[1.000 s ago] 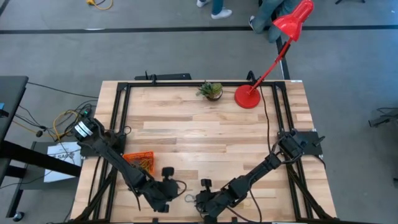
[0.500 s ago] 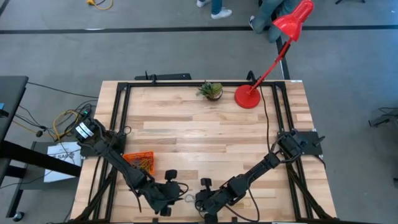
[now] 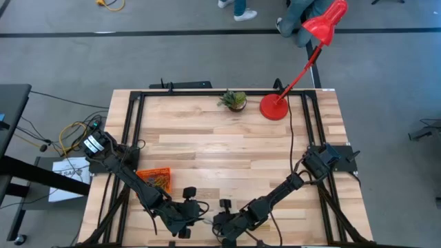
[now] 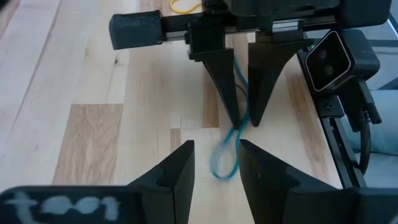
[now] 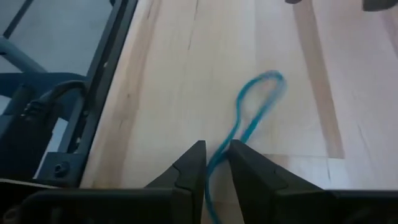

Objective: Pick and place rubber bands into bin
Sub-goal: Put the blue rubber band into the orange basket

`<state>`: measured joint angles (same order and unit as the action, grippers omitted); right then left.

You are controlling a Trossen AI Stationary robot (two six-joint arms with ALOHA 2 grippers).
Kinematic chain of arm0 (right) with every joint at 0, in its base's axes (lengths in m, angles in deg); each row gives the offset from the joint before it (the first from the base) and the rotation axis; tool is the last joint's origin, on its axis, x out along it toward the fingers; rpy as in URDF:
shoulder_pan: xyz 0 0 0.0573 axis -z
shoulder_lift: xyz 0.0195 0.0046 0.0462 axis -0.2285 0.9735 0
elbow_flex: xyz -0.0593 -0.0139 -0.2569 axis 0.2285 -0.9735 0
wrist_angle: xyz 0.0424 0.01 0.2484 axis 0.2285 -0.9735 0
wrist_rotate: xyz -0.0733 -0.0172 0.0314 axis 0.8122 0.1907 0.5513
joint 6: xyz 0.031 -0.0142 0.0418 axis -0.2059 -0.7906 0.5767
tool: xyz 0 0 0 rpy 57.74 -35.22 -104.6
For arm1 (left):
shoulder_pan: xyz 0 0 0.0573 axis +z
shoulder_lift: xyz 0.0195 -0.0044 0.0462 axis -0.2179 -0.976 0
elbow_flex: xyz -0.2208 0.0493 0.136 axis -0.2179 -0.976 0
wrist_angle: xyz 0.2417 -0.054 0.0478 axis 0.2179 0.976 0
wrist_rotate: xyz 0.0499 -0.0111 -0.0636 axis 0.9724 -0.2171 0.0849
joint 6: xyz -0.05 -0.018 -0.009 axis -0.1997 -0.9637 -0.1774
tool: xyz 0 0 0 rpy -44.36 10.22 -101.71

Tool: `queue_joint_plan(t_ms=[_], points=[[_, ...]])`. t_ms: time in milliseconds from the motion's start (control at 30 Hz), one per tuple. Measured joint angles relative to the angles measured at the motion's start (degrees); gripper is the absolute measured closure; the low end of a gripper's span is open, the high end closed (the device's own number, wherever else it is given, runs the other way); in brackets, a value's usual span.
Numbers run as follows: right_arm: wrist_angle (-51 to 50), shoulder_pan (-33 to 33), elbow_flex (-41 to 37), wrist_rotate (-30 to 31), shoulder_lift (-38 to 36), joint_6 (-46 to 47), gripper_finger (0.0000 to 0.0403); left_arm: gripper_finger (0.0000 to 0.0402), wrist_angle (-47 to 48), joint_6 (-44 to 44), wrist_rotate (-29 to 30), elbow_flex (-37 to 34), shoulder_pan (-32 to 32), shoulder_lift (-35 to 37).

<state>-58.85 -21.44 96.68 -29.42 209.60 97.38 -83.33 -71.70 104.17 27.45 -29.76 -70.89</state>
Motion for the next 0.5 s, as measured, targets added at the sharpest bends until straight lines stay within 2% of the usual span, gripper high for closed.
queue_joint_plan(t_ms=[133, 267, 500], points=[[-0.1, 0.4, -0.1, 0.4, 0.1, -0.3, 0.0356, 0.029, 0.0, -0.2, 0.0, 0.0, 0.0, 0.0], [-0.4, 0.5, -0.2, 1.5, 0.1, -0.5, 0.0394, 0.029, -0.1, -0.2, 0.0, 0.0, 0.0, 0.0], [3.4, 0.8, -0.3, 6.6, -0.8, -2.8, 0.04, 0.029, -0.3, -0.1, 1.6, 0.0, 0.0, 0.0]])
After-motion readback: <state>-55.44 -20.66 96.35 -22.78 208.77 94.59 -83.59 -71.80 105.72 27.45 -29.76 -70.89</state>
